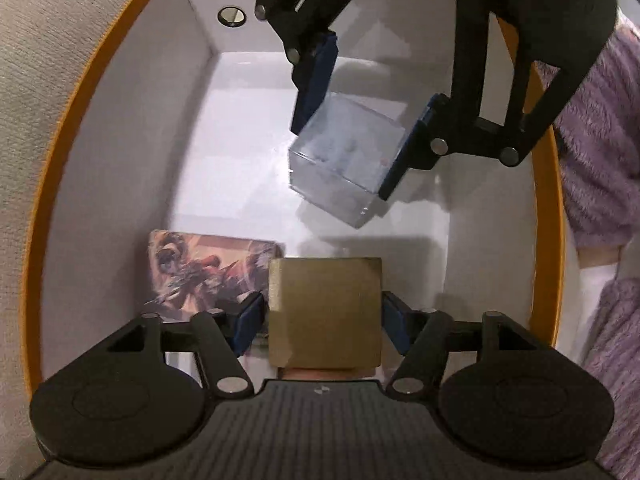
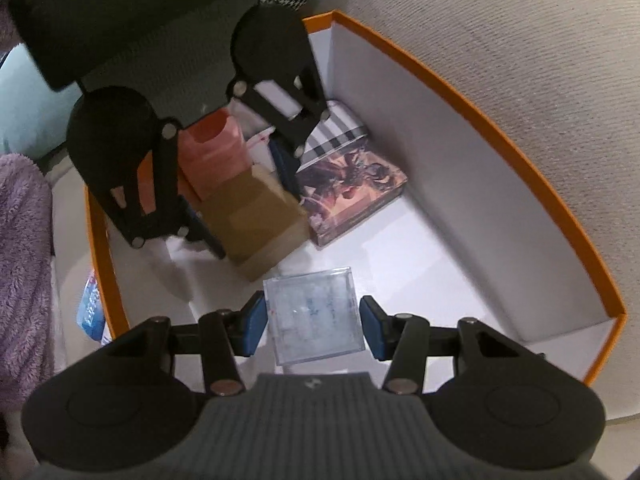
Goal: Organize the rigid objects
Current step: 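Carry the tan cube and clear cube with both tools over the orange box, then open left tool to release the tan cube while right tool releases the clear cube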
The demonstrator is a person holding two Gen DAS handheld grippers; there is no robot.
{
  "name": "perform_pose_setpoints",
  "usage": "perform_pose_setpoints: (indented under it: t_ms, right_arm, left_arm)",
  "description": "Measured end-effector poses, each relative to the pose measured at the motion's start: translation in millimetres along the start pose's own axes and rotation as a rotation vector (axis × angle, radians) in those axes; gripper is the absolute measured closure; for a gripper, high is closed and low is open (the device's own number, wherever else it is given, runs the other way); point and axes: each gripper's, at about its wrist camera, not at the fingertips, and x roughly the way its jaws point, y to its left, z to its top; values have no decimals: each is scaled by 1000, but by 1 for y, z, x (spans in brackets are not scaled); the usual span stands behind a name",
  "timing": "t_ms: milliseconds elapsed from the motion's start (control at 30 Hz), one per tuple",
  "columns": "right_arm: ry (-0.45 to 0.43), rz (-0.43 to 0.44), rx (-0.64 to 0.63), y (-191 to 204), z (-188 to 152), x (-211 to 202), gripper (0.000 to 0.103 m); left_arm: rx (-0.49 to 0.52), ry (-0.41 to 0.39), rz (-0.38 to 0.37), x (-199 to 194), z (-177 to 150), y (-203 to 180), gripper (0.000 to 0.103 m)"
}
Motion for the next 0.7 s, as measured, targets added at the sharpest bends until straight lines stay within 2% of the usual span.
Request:
perform_pose_setpoints:
  t_ms: [167,267,433,533,633,700]
  right_arm:
    - [17,50,6,1,5,5,51]
    - [42,86,-4,3,7,9,51]
    - [88,141,0,-2,12,20,51]
    - [108,167,-21,-4,16,25,51]
    - [155,220,-48,-5,21,32,51]
    - [172,247,-64,-5,25,36,51]
  left_arm:
    - [26,-4,49,-12,-4,-12,27]
    - [-8,-9,54,-12,-6,-13,31]
    - [-20,-28,84,-17,-9,-16,30]
    - [-95,-66,64,-27,-15,-13,28]
    - [-213,-139,57,-44,-25,-3,28]
    - [-314,-175,87,-52,-30,4,28]
